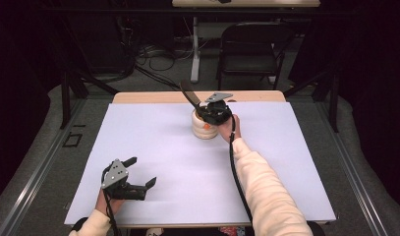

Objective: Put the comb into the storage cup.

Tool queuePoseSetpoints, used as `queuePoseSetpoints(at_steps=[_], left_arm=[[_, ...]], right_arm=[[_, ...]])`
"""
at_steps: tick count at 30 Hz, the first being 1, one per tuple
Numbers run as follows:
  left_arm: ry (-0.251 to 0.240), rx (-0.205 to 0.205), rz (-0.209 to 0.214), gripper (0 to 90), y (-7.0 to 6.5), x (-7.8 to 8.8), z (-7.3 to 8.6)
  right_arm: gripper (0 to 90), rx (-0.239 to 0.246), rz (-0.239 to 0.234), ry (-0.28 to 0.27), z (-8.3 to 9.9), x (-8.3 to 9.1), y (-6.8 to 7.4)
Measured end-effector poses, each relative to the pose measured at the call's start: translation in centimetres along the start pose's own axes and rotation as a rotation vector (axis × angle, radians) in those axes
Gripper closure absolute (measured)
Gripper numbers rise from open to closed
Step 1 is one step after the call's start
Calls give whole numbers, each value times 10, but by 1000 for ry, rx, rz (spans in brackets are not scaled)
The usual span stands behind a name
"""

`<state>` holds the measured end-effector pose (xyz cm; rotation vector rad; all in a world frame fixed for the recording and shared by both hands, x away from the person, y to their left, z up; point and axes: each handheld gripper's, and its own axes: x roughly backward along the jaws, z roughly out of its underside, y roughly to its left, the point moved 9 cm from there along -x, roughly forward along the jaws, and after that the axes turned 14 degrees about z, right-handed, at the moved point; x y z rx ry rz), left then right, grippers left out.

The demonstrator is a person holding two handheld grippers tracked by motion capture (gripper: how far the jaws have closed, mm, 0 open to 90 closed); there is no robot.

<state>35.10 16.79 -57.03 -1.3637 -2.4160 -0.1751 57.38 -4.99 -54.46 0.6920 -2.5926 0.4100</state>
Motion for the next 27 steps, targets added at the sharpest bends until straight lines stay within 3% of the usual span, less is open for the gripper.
queuePoseSetpoints(at_steps=[13, 18, 27], left_arm=[[0, -1, 1, 3, 0, 0, 0], [1, 0, 0, 3, 0, 0, 0], [2, 1, 1, 3, 0, 0, 0]], right_arm=[[709, 35, 26, 61, 6, -3, -2], [702, 43, 35, 58, 5, -4, -2], [574, 42, 37, 52, 0, 2, -3]])
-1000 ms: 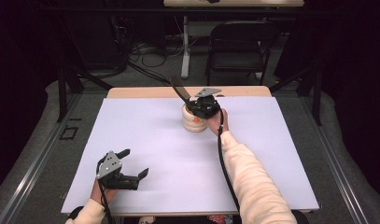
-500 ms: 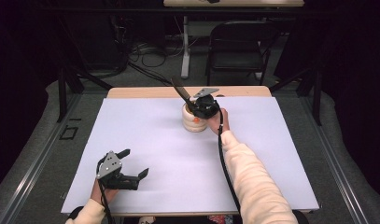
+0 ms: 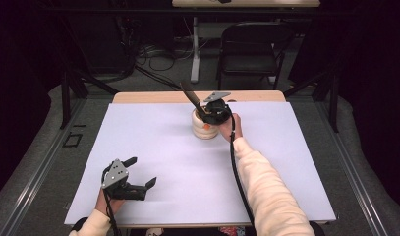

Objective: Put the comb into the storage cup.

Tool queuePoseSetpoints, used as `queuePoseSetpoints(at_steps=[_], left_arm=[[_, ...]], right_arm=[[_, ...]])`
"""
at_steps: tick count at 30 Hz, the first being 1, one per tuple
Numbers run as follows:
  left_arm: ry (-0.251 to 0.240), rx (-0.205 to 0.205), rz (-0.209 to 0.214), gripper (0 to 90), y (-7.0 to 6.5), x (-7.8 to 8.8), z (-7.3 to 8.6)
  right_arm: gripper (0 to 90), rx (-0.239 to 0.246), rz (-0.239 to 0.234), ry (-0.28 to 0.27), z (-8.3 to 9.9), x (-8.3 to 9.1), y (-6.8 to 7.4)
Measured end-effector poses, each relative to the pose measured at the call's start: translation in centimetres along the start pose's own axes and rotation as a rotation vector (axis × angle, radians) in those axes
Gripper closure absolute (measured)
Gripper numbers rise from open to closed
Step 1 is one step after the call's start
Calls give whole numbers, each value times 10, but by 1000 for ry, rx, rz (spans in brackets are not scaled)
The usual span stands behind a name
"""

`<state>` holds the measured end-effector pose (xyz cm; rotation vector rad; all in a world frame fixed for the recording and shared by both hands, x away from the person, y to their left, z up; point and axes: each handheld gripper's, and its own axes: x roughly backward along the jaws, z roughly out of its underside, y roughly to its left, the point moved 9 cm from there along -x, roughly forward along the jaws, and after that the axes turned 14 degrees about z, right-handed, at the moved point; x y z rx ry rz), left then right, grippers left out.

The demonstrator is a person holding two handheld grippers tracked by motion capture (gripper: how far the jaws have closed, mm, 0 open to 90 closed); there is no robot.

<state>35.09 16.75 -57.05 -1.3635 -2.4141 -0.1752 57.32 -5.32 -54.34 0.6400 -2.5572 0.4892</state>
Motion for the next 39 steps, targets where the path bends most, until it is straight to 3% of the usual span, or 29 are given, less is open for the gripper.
queuePoseSetpoints(at_steps=[5, 18, 39], left_arm=[[1, 0, 0, 3, 0, 0, 0], [-1, 0, 0, 3, 0, -1, 0], [-2, 1, 0, 3, 0, -1, 0]], right_arm=[[457, -18, -6, 4, -4, 6, -2], [282, -27, -50, 33, -14, 28, 2], [61, -11, -138, 74, -1, 62, 10]])
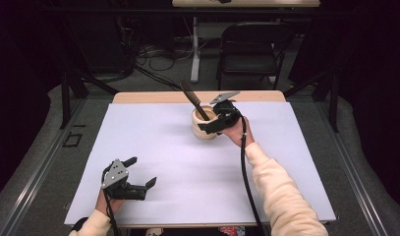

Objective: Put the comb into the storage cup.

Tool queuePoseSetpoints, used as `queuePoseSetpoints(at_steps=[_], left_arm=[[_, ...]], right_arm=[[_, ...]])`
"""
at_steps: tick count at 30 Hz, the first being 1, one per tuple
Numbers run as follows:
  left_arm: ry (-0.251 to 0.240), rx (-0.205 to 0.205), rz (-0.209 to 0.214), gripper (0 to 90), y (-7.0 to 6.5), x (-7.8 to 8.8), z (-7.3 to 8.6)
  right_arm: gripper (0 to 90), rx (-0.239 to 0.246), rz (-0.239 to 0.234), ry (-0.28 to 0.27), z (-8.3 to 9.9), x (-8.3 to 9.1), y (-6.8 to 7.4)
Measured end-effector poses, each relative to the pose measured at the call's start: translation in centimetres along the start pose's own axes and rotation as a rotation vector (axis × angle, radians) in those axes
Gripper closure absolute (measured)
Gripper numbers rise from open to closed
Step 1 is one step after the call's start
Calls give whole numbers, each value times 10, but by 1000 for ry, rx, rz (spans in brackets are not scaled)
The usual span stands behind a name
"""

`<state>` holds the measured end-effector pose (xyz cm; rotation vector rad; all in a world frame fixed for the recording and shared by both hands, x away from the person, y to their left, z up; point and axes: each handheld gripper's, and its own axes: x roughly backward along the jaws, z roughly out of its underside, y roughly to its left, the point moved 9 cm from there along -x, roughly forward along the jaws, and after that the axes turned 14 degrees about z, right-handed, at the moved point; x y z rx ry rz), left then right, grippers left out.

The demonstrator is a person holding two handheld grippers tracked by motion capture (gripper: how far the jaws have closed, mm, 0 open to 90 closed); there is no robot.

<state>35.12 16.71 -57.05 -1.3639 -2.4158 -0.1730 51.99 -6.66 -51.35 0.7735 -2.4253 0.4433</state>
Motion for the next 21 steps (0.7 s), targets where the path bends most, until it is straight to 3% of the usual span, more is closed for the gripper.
queuePoseSetpoints(at_steps=[8, 21], left_arm=[[4, -2, 0, 3, 1, 0, 0], [1, -1, -2, 3, 1, 0, 0]], right_arm=[[5, 3, -17, -1, 10, 15, 5], [0, 7, -36, -16, 27, 38, 11]])
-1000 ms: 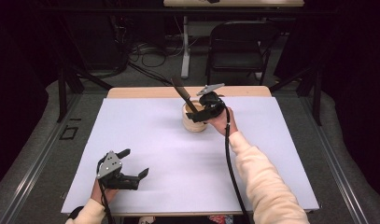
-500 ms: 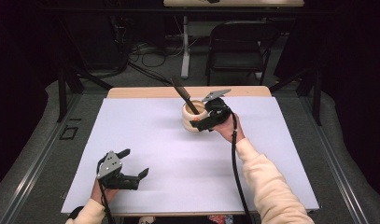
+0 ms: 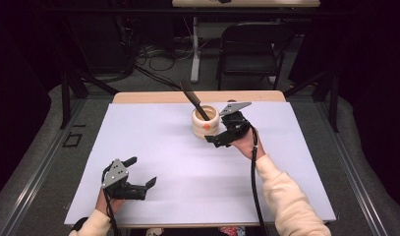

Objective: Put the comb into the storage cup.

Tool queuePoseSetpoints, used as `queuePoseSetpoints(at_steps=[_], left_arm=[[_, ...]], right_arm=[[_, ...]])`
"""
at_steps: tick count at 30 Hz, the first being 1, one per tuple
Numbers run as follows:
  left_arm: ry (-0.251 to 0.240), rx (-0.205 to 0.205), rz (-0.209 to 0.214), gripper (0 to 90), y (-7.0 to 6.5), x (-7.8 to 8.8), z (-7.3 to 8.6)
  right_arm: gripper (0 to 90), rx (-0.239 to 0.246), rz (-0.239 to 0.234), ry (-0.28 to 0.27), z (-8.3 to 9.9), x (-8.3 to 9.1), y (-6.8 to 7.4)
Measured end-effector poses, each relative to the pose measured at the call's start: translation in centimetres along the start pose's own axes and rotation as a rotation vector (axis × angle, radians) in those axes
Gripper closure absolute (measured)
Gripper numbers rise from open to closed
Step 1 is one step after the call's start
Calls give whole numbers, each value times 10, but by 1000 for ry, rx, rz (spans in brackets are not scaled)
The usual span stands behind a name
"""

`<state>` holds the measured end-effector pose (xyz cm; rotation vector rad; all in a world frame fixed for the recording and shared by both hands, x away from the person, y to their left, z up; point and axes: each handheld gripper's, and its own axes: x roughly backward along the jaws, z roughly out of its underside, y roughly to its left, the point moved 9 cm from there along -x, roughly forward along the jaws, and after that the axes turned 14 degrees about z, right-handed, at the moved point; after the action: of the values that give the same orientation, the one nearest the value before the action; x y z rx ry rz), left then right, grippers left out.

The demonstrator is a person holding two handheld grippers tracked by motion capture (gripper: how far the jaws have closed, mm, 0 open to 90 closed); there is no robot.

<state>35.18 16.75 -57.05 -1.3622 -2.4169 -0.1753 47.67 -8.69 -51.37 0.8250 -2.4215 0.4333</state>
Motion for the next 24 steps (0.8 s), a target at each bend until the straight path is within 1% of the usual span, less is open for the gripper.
queuePoseSetpoints(at_steps=[8, 13, 21, 24], left_arm=[[5, 0, 1, 3, 0, 0, 0], [6, -1, 1, 3, 0, 0, 0], [4, 0, 1, 3, 0, 0, 0], [0, 0, 0, 3, 0, 0, 0]], right_arm=[[0, 23, -6, 3, 12, 10, 7], [0, 35, 2, 1, 20, 14, 10], [0, 37, 3, -3, 31, 22, 14], [0, 42, 3, 4, 36, 23, 16]])
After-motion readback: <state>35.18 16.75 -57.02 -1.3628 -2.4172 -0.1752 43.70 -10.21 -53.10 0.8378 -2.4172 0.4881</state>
